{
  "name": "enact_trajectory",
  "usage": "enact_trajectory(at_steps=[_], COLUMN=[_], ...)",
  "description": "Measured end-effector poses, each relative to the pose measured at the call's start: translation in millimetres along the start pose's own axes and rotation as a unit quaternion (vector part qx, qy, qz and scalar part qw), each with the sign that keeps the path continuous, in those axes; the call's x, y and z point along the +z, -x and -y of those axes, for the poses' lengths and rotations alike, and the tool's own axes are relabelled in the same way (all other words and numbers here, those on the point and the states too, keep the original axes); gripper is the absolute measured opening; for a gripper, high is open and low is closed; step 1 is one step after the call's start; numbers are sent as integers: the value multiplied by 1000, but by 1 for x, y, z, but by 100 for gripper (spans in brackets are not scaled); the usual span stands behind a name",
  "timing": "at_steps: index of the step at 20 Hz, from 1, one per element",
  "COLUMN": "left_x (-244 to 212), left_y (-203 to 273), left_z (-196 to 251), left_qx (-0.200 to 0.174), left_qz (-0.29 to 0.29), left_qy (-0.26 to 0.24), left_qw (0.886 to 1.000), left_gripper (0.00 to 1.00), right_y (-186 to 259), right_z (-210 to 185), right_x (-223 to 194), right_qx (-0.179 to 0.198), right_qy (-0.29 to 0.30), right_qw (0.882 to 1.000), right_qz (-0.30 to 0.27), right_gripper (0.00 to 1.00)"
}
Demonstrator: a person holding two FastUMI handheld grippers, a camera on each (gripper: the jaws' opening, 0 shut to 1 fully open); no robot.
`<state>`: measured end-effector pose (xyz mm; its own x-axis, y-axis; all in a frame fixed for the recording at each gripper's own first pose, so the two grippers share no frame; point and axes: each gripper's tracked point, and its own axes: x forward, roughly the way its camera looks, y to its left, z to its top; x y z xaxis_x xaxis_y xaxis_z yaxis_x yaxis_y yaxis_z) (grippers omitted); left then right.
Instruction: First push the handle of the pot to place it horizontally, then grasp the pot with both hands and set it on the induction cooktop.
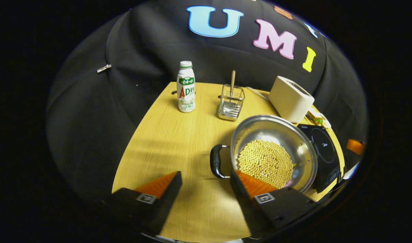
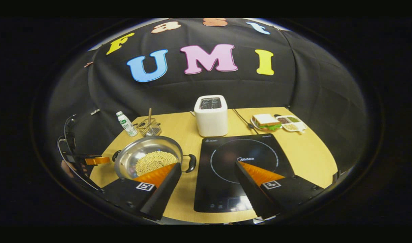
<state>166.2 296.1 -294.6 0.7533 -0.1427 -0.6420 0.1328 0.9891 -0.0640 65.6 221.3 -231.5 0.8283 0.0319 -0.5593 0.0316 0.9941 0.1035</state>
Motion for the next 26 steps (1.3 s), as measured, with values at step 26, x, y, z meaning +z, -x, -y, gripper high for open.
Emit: enact_trajectory(at_steps=[26], left_x=[-5], left_y=[-87], left_z=[36], left_qx=[-101], left_qz=[-43], left_qy=[17], left_qw=[994], left_gripper=[96], right_y=[-122], right_z=[-64], right_x=[-60], right_qx=[112], right_qy=[-44], right_qw=[978], right_qz=[-168], right_gripper=[88])
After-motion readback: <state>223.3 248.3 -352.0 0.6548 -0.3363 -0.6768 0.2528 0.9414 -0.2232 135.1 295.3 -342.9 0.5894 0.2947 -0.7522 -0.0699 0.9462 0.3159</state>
